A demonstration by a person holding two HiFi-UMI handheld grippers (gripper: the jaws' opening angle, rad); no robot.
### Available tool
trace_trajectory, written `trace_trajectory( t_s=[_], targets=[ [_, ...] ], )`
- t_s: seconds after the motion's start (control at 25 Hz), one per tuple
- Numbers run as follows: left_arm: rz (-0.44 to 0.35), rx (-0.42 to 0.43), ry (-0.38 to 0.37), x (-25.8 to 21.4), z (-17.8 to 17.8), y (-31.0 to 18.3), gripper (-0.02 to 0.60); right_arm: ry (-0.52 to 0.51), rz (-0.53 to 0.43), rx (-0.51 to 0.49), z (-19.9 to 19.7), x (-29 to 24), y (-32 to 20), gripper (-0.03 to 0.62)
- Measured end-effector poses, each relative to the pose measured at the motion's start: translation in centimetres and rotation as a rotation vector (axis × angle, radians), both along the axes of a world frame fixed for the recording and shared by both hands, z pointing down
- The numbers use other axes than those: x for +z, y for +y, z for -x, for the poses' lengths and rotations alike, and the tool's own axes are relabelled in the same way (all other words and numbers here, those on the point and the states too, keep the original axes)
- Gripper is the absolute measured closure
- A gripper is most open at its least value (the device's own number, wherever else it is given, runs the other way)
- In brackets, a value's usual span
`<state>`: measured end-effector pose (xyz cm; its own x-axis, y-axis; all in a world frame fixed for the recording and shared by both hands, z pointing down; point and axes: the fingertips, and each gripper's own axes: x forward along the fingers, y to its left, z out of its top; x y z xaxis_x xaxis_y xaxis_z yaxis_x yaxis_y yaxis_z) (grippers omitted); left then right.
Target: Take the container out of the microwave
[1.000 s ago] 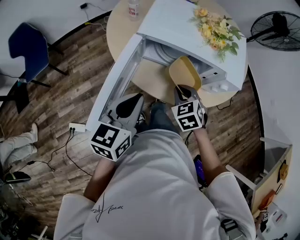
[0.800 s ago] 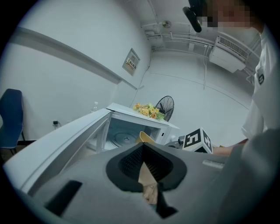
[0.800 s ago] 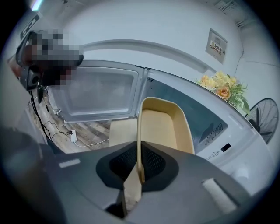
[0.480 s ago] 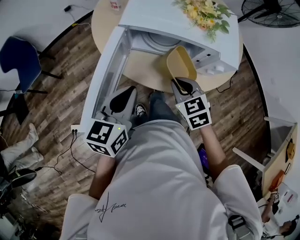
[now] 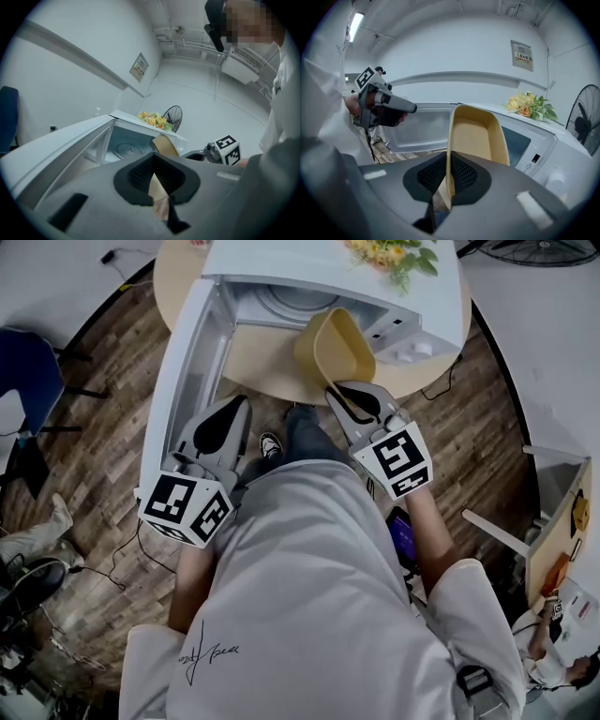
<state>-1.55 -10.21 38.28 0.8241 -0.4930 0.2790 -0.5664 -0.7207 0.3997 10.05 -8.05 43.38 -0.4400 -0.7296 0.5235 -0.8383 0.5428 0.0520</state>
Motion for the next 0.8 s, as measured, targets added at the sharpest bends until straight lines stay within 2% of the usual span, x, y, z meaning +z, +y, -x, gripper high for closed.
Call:
trace_trajectory(
  t_s=[0.24,0.52,0.8],
  targets=[
    [-0.002,0.017,0.000,0.1,0.0,0.1,0.584,-0.064,-0.029,0.012,-0.2,-1.7,0.5,0.566],
    [0.019,-0.028,0.018,-0.3,0.6,-0.8,0.584,-0.161,-0.106,0.058,-0.8,-4.5,-0.1,0.568],
    [-0.021,-0.003,0.012,-1.0,0.4,-0.9,0.584,-0.212,-0.153,0.123,-1.5,-5.7,-0.9,0.571]
  ],
)
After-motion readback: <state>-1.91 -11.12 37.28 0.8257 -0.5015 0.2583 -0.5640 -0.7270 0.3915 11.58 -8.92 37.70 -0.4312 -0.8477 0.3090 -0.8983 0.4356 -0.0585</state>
